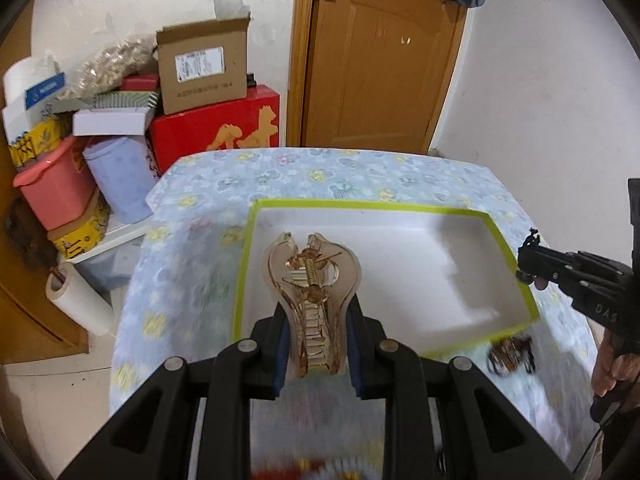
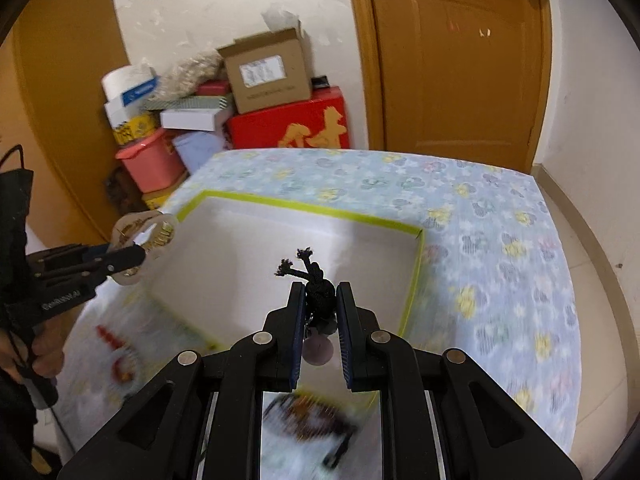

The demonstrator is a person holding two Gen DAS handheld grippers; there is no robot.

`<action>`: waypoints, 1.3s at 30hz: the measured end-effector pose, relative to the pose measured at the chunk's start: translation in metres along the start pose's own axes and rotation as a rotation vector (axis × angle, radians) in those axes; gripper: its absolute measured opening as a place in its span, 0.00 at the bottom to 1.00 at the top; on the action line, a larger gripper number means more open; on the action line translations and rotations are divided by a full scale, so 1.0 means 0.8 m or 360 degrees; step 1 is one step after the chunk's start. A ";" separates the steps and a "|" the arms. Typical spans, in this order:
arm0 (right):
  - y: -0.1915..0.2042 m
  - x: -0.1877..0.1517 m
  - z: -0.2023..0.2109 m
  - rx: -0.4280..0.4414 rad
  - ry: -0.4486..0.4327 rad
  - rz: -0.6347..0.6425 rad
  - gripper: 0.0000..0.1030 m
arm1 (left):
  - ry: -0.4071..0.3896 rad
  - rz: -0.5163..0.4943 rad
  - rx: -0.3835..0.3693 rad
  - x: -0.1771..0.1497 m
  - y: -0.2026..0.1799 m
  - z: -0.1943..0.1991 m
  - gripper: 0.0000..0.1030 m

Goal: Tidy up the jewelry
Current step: 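Grasp the black bow charm with the right tool while the left tool lifts the claw clip, then lower both held items into the green tray and open both tools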

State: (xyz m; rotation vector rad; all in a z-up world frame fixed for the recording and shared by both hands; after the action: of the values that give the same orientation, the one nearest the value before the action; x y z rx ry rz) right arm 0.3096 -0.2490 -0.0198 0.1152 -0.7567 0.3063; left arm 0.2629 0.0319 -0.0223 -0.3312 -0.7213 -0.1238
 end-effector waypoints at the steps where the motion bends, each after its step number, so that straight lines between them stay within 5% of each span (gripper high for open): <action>1: -0.003 0.004 -0.012 -0.0011 0.0015 -0.0001 0.15 | 0.0009 -0.0006 0.0001 0.005 0.003 -0.009 0.25; 10: -0.023 0.022 -0.084 -0.0129 0.0098 0.0030 0.15 | 0.0093 -0.0028 0.0059 0.032 0.028 -0.078 0.25; 20: -0.026 0.025 -0.105 -0.0177 0.0130 0.0057 0.18 | 0.0072 -0.0038 0.0062 0.035 0.036 -0.091 0.25; 22: -0.022 0.024 -0.102 -0.0176 0.0132 0.0069 0.27 | 0.0068 -0.0028 0.0061 0.035 0.037 -0.090 0.28; 27: -0.018 0.023 -0.083 -0.0171 0.0098 0.0075 0.33 | 0.0025 -0.0006 0.0037 0.033 0.034 -0.075 0.42; 39: -0.006 -0.008 0.020 -0.0099 -0.0013 0.0006 0.33 | -0.0074 -0.0020 0.0012 0.006 0.010 0.010 0.43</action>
State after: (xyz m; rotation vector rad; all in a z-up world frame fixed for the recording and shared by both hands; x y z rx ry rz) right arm 0.2963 -0.2586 -0.0124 0.0566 -0.7740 0.2858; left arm 0.2633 0.0426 -0.0156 -0.3233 -0.7695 -0.1255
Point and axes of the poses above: each gripper's, at about its wrist camera, not at the fingertips, and z roughly against the way its jaws point, y to its left, x to its top, the point moved 5 cm from there along -z, roughly the way its jaws point, and after that the axes turned 12 degrees about -x, right-handed, at the moved point
